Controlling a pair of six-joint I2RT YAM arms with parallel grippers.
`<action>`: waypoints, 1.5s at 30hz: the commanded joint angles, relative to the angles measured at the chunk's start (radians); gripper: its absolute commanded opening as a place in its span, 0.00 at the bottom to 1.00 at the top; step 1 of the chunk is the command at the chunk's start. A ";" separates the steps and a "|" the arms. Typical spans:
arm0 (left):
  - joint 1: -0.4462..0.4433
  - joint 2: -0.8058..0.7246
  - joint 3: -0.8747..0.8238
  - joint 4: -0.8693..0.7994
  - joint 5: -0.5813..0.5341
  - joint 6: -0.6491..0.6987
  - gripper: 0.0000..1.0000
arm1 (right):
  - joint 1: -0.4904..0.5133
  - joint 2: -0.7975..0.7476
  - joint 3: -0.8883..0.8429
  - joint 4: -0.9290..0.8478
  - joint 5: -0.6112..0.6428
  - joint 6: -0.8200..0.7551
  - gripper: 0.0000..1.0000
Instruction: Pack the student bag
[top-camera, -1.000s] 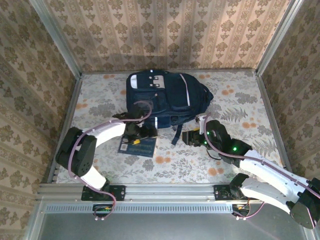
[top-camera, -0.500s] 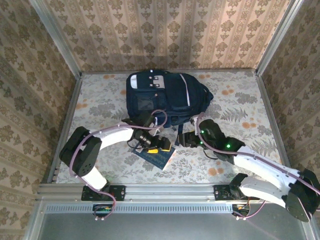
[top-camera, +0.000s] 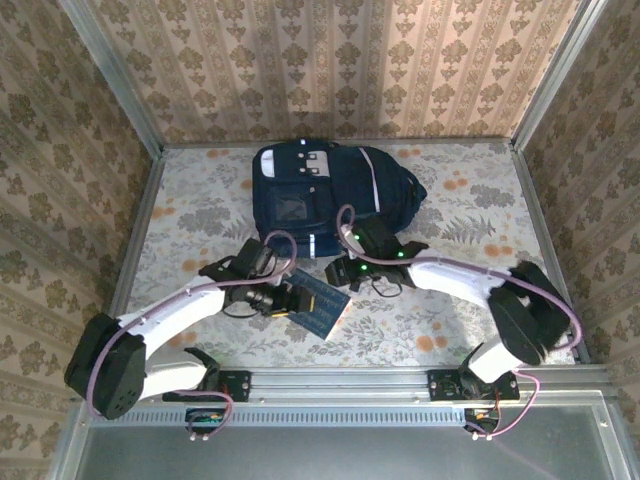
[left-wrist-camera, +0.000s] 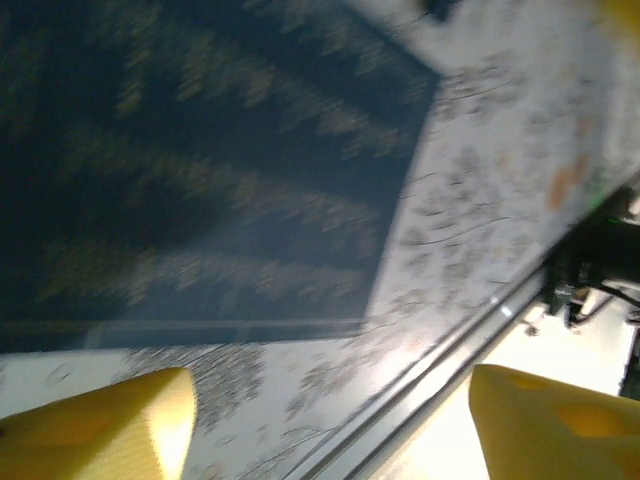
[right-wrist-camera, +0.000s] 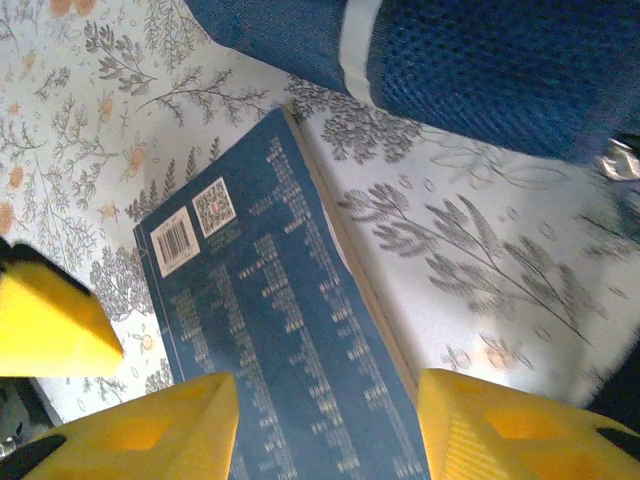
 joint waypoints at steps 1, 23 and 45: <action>0.004 -0.051 -0.031 -0.030 -0.083 -0.035 0.61 | -0.003 0.107 0.082 -0.032 -0.079 -0.023 0.50; 0.033 0.139 -0.120 0.187 -0.167 -0.054 0.39 | 0.024 0.346 0.219 -0.121 -0.307 -0.057 0.40; 0.029 0.021 -0.089 0.062 -0.232 -0.035 0.46 | 0.014 0.231 0.171 -0.112 -0.331 0.033 0.14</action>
